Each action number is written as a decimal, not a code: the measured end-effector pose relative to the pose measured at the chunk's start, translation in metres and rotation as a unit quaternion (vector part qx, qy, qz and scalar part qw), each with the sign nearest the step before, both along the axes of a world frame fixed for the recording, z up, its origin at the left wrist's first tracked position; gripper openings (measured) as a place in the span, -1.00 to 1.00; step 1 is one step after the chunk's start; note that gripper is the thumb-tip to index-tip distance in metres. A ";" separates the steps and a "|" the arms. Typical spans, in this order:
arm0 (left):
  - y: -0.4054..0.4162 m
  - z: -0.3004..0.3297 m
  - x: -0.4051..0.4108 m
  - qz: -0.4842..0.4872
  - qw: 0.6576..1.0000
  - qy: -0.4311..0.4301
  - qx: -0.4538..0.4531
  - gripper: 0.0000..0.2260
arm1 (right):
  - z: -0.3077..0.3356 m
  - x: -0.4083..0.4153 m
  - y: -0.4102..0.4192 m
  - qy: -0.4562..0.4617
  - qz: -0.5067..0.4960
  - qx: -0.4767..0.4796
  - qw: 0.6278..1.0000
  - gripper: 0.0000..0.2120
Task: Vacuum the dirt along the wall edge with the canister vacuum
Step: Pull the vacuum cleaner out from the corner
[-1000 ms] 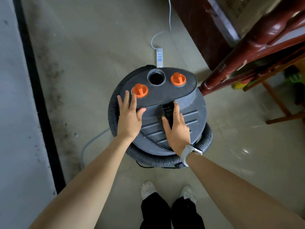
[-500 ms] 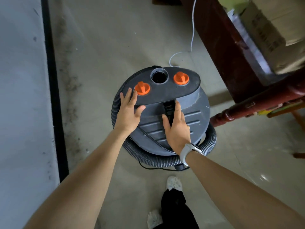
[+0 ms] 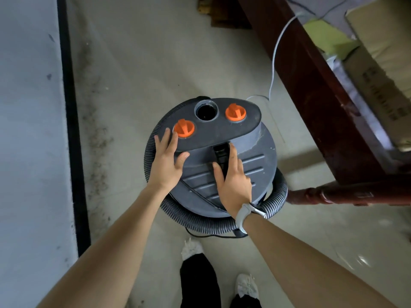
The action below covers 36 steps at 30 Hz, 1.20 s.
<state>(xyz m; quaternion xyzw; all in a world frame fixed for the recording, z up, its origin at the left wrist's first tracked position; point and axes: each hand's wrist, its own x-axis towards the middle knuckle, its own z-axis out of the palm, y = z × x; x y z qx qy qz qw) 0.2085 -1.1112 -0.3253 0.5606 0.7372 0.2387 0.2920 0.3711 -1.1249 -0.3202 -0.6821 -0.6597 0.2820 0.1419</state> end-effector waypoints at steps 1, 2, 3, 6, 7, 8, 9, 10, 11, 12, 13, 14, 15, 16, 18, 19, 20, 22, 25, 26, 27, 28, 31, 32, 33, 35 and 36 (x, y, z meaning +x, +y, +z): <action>0.007 0.000 -0.008 -0.004 1.000 0.001 -0.004 -0.45 | 0.000 -0.008 0.005 0.002 -0.003 0.001 1.000 -0.39; 0.014 0.001 -0.016 -0.007 1.000 0.004 -0.009 -0.45 | -0.001 -0.017 0.011 0.002 -0.007 0.003 1.000 -0.39; 0.020 0.001 -0.023 -0.013 1.000 0.008 -0.013 -0.44 | -0.001 -0.024 0.016 0.003 -0.011 0.007 1.000 -0.39; 0.031 0.003 -0.033 -0.027 0.999 0.020 -0.016 -0.44 | 0.000 -0.034 0.031 0.022 -0.013 0.007 1.000 -0.40; 0.032 0.003 -0.034 -0.026 0.999 0.023 -0.018 -0.43 | 0.001 -0.034 0.034 0.034 -0.012 0.002 0.999 -0.40; 0.031 0.003 -0.034 -0.023 0.999 0.026 -0.019 -0.43 | 0.001 -0.034 0.036 0.046 -0.011 -0.003 0.999 -0.40; 0.028 0.004 -0.032 -0.019 0.999 0.031 -0.014 -0.43 | 0.002 -0.033 0.036 0.056 -0.011 -0.006 0.998 -0.40; 0.022 0.005 -0.030 -0.018 0.999 0.038 -0.004 -0.43 | 0.002 -0.032 0.035 0.062 -0.014 -0.008 0.998 -0.40; 0.014 0.006 -0.026 -0.020 0.999 0.049 0.010 -0.44 | 0.003 -0.031 0.031 0.064 -0.018 -0.009 0.998 -0.40; 0.002 0.007 -0.021 -0.025 0.997 0.061 0.026 -0.45 | 0.003 -0.029 0.025 0.065 -0.022 -0.007 0.998 -0.40; -0.012 0.006 -0.015 -0.035 0.996 0.073 0.040 -0.46 | 0.003 -0.026 0.016 0.062 -0.022 0.002 0.998 -0.41; -0.026 0.006 -0.008 -0.048 0.994 0.086 0.047 -0.48 | 0.002 -0.022 0.005 0.056 -0.021 0.015 0.998 -0.43; -0.040 0.005 0.000 -0.067 0.991 0.102 0.047 -0.51 | 0.001 -0.016 -0.006 0.048 -0.021 0.029 0.998 -0.47; -0.051 0.004 0.007 -0.095 0.987 0.123 0.039 -0.55 | -0.001 -0.009 -0.017 0.042 -0.027 0.041 0.998 -0.50; -0.065 0.003 0.019 -0.162 0.970 0.179 0.024 -0.63 | -0.007 0.009 -0.034 0.031 -0.048 0.044 0.997 -0.54; -0.067 0.004 0.024 -0.184 0.961 0.204 0.021 -0.66 | -0.010 0.018 -0.040 0.024 -0.056 0.030 0.998 -0.54; -0.067 0.005 0.028 -0.196 0.955 0.222 0.021 -0.67 | -0.013 0.027 -0.046 0.019 -0.059 0.007 0.998 -0.53; -0.063 0.007 0.037 -0.203 0.947 0.248 0.031 -0.71 | -0.019 0.044 -0.053 0.016 -0.050 -0.044 0.998 -0.49; -0.060 0.010 0.050 -0.214 0.943 0.253 0.018 -0.79 | -0.024 0.059 -0.056 0.017 -0.012 -0.073 0.997 -0.49; -0.059 0.009 0.052 -0.216 0.947 0.237 0.002 -0.82 | -0.024 0.061 -0.055 0.015 0.001 -0.072 0.997 -0.51; -0.059 0.009 0.055 -0.217 0.953 0.210 -0.012 -0.84 | -0.024 0.062 -0.054 0.012 0.012 -0.070 0.997 -0.52; -0.060 0.009 0.058 -0.224 0.958 0.178 -0.014 -0.84 | -0.024 0.063 -0.053 0.008 0.022 -0.064 0.998 -0.55; -0.063 0.019 0.069 -0.244 0.962 0.116 0.034 -0.82 | -0.020 0.067 -0.048 -0.007 0.069 -0.022 0.997 -0.69; -0.062 0.024 0.072 -0.237 0.964 0.108 0.044 -0.81 | -0.018 0.070 -0.045 -0.008 0.090 0.000 0.996 -0.75; -0.060 0.028 0.074 -0.225 0.968 0.097 0.051 -0.81 | -0.014 0.073 -0.042 -0.011 0.111 0.026 0.993 -0.80; -0.052 0.036 0.076 -0.209 0.974 0.077 0.048 -0.83 | -0.004 0.082 -0.028 -0.026 0.159 0.088 0.983 -0.87; -0.046 0.041 0.076 -0.202 0.976 0.066 0.040 -0.85 | 0.002 0.087 -0.018 -0.036 0.179 0.117 0.976 -0.90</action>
